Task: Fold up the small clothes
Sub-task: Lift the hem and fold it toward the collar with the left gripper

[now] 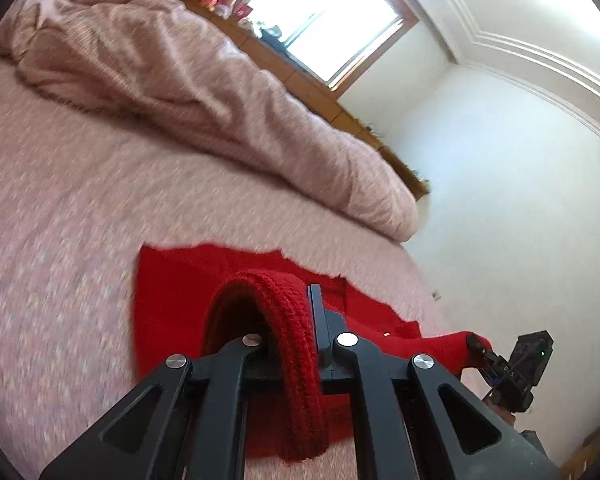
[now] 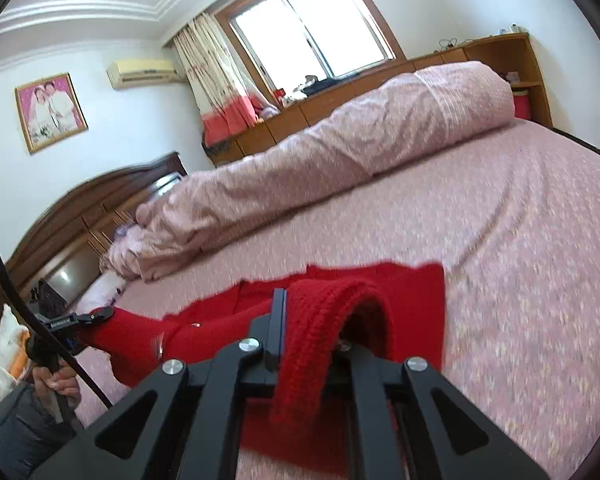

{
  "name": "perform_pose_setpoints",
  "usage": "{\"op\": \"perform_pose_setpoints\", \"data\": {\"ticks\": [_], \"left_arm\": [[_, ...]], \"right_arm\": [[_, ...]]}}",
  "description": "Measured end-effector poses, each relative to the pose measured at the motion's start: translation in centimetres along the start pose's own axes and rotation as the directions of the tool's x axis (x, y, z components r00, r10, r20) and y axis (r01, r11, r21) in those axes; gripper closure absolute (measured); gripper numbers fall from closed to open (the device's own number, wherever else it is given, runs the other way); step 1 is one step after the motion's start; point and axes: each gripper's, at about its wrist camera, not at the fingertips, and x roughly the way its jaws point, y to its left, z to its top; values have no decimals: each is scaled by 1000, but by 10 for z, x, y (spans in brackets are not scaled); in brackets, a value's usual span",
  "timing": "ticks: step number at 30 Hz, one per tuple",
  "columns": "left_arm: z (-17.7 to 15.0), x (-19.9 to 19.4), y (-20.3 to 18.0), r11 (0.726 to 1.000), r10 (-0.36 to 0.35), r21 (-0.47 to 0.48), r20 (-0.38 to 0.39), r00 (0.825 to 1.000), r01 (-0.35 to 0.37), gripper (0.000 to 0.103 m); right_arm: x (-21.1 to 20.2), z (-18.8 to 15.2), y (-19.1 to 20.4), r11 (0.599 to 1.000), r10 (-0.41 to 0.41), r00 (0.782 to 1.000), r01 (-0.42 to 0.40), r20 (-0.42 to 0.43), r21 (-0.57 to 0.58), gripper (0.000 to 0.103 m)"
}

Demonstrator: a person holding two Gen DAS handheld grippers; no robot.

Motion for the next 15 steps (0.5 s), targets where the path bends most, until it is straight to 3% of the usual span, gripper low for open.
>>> {"op": "perform_pose_setpoints", "data": {"ticks": [7, 15], "left_arm": [[17, 25, 9, 1000, 1, 10, -8, 1000, -1, 102], [21, 55, 18, 997, 55, 55, -43, 998, -52, 102]], "right_arm": [[32, 19, -12, 999, 46, 999, -46, -17, 3, 96], [76, 21, -28, 998, 16, 997, -11, -76, 55, 96]]}}
